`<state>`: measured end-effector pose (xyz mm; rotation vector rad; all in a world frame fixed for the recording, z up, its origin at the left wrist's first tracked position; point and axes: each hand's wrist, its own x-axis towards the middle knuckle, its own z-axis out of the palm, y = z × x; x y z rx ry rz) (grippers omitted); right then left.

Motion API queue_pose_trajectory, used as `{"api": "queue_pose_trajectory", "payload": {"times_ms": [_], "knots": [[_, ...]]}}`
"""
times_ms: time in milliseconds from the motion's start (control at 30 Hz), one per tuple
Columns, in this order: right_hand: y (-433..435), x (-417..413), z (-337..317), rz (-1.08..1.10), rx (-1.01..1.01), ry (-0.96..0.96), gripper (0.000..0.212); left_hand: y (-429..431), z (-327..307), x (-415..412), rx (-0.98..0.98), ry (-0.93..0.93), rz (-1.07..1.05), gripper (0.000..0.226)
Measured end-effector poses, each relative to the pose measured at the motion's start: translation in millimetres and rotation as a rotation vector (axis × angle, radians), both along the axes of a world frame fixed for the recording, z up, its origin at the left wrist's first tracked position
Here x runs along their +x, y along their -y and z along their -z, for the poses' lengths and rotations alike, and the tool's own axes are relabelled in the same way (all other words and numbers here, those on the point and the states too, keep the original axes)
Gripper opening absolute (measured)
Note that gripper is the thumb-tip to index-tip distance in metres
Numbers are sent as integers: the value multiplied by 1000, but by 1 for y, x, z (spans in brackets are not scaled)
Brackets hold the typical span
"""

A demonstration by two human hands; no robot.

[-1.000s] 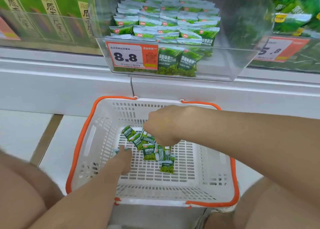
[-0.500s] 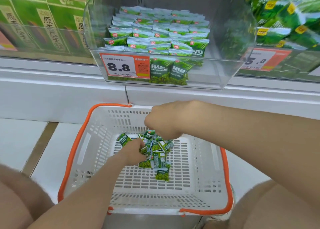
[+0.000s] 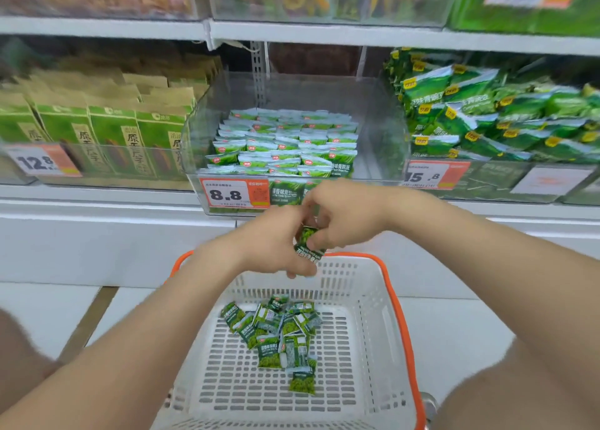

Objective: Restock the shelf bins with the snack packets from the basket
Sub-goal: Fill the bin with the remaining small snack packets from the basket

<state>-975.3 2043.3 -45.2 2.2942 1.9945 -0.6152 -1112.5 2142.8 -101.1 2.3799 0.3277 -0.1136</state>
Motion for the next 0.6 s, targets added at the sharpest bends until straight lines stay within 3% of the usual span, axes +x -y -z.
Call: {"api": "queue_pose_trajectory", "payload": {"times_ms": [133, 300, 467, 533, 600], "knots": [[10, 0, -23, 92, 90, -257, 30, -7, -48, 4, 303, -24, -44, 57], [13, -1, -38, 249, 283, -492, 18, -22, -93, 0, 327, 103, -191, 62], [9, 13, -43, 610, 627, -659, 28, -34, -113, 6, -246, 271, -336, 52], [6, 19, -43, 699, 644, -796, 25, -36, -116, 13, -518, 336, -368, 41], [2, 22, -41, 712, 607, -876, 18, -39, -112, 20, -635, 402, -434, 30]]}}
